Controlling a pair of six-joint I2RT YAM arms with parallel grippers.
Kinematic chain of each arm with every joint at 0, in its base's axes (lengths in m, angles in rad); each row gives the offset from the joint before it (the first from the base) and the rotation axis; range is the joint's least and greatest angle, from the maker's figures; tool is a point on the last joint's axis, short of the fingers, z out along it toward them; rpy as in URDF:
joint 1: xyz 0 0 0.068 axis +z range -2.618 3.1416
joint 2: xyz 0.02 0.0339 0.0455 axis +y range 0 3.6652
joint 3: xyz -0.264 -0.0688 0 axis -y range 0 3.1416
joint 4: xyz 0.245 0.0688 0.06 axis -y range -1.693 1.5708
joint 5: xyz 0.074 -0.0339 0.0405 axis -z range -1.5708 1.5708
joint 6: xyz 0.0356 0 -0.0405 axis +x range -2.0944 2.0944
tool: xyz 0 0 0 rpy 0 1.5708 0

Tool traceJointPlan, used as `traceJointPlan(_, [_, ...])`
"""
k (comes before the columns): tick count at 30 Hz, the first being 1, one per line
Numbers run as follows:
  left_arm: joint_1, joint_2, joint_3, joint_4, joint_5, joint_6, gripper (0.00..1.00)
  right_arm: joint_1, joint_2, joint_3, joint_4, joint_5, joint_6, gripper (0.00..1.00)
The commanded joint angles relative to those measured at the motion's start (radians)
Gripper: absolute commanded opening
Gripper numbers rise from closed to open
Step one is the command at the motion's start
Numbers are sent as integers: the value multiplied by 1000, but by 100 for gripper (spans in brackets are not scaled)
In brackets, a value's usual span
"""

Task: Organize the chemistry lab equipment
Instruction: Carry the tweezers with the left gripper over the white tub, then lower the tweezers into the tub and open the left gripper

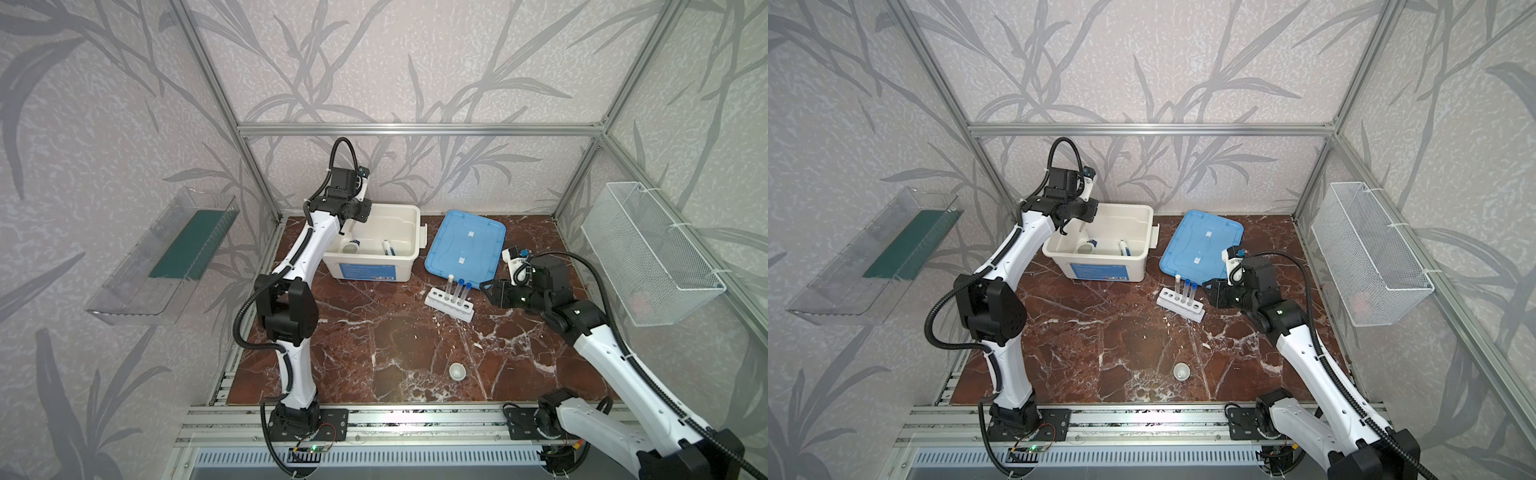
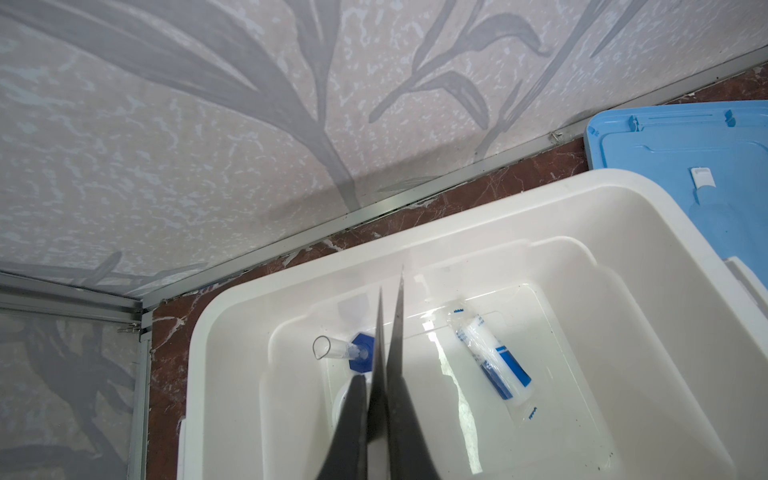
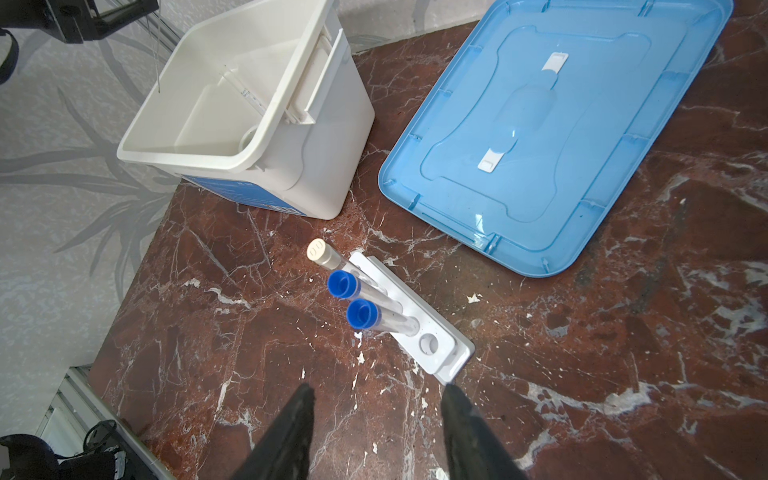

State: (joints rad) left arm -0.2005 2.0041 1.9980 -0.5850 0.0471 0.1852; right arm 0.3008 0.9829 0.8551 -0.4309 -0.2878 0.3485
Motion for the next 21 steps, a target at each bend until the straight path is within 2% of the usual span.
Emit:
traceJointPlan(1, [6,53,55,-22,14,-16,8,-3,-1,28,-9,4,9,50])
traceJointPlan(6, [7,110,94,-47,30,-32,7,-3,0,33,-15,7,12,50])
traceJointPlan(21, [3,92,-86,66,9,-155,7,-3,12,27,-11,5,20,50])
